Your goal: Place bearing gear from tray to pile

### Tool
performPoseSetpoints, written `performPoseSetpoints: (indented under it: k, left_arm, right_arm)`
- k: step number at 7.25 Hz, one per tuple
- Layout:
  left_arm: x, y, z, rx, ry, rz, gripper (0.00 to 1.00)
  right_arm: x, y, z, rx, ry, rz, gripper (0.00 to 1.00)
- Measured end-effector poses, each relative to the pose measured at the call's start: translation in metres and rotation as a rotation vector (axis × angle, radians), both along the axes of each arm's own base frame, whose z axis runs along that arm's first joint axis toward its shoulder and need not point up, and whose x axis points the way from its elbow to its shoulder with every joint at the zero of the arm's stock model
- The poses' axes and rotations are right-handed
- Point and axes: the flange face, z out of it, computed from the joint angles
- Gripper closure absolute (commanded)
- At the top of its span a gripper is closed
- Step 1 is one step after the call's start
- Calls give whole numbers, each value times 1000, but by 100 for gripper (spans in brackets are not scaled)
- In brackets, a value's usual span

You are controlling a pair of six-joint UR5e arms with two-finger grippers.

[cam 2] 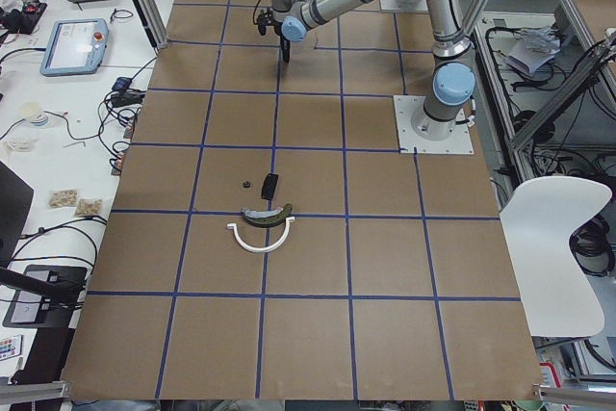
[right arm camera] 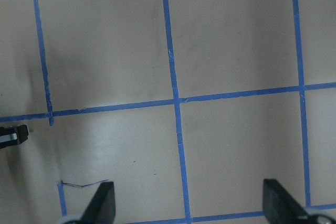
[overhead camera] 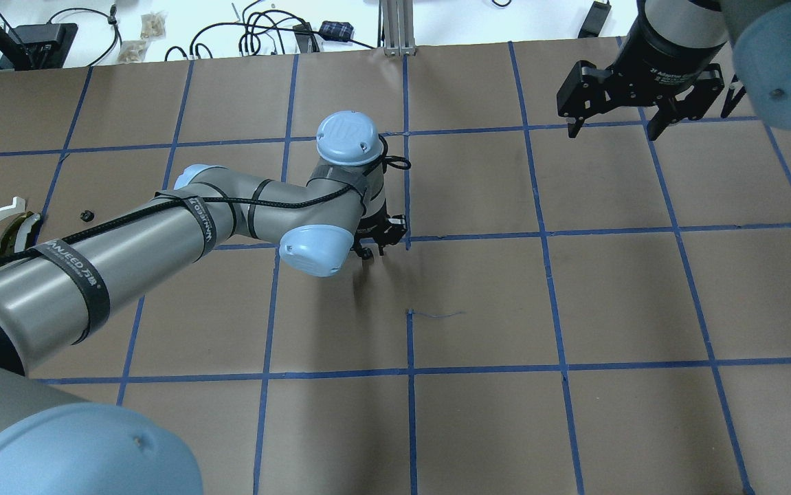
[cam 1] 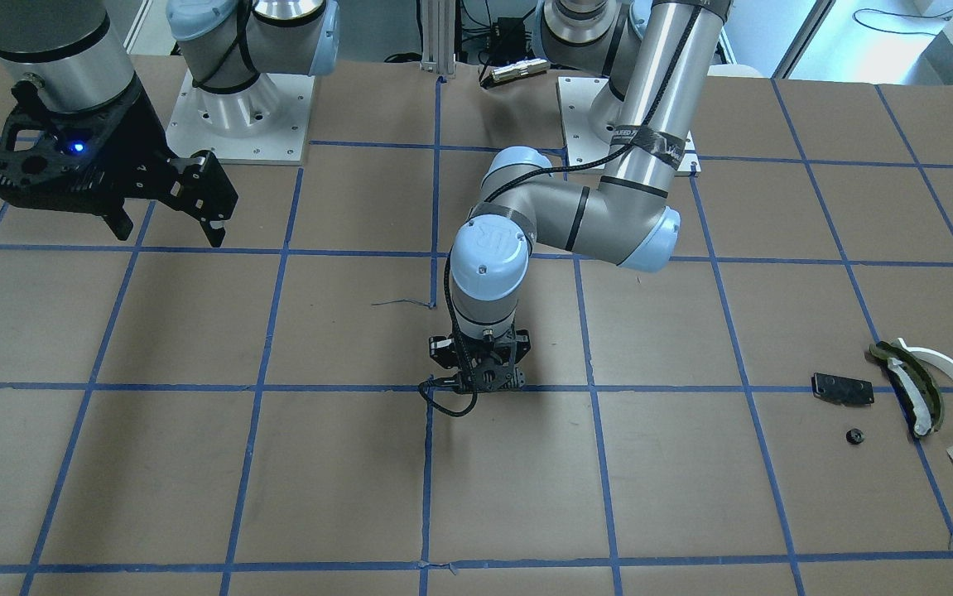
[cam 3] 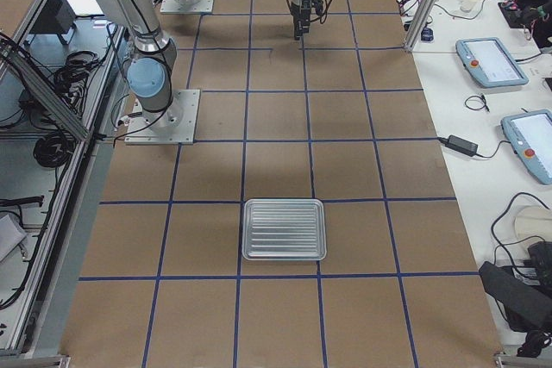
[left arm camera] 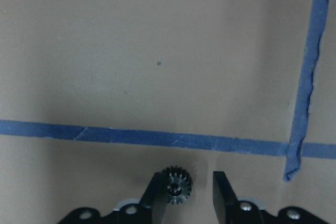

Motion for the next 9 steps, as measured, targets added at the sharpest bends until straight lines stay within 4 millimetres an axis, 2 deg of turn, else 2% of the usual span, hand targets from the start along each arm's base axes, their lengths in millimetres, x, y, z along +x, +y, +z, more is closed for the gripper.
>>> performPoseSetpoints:
  k: [3,4,5,6,9]
  left_arm:
    - [2,0,3,1,-3,-5,35]
    - [2,1,0,7,-5,-5,48]
    - [3,2,-2,13,-7,-6,96]
    - [6,2,-3,15,-8,-9,100]
    - [19,-2,-3,1,-48,-19,100]
  right_arm:
    - [0,-7,4,4,1,-15,0]
    - [0,-7,3,5,1,-16,0]
    - [0,-7,2,6,-2,-19,0]
    - [0,-7,2,7,-4,-21,0]
    - [0,-6,1,8,-5,-23,0]
